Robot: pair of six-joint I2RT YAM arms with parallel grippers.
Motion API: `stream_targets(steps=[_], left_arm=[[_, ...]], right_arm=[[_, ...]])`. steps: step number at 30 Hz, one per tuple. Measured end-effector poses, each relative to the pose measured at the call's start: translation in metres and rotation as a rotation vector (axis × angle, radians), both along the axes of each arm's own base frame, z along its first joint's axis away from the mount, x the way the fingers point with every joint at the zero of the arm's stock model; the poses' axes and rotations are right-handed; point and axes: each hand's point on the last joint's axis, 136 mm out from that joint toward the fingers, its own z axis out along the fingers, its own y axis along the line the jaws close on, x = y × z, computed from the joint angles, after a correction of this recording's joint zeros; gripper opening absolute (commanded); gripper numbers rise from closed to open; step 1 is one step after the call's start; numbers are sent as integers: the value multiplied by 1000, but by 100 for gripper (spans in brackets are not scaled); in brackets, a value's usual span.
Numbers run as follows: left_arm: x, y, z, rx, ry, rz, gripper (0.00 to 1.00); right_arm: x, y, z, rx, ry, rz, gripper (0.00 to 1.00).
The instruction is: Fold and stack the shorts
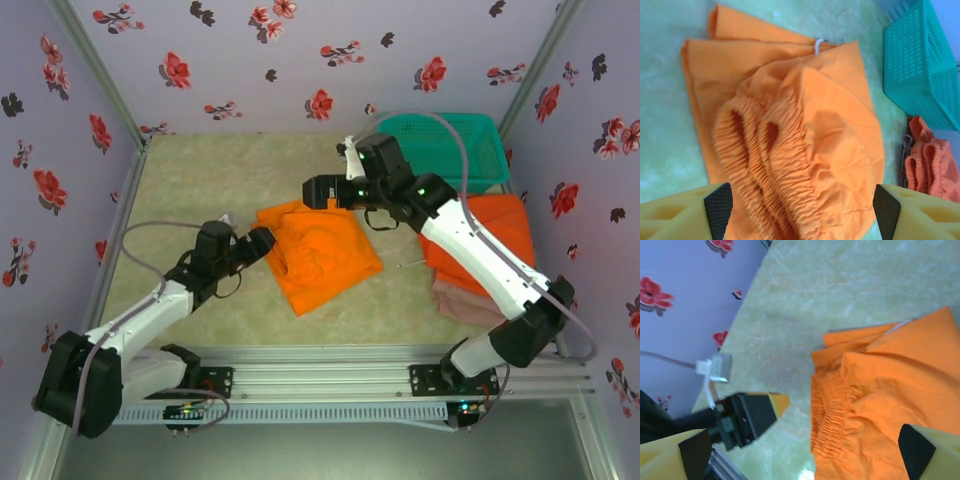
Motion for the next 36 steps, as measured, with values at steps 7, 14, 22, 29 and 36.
stream_targets(steps=[7,14,22,29,36], left_arm=[[33,-9,-3,105,65,-36,62],[39,-13,-46,157,211,-66,55],[52,-21,-55,164,249,-80,47],[55,-24,-64,166,276,-88,41],[55,-24,-81,180,311,-89,37]], right_arm=[[-24,-5,-110,-223,132,0,82],[-43,26,-143,-304,135,39,71],[-37,49,-181,-356,183,34,68],[-41,71,-195,-349,214,47,67],[-45,76,-220,-373,264,40,58]])
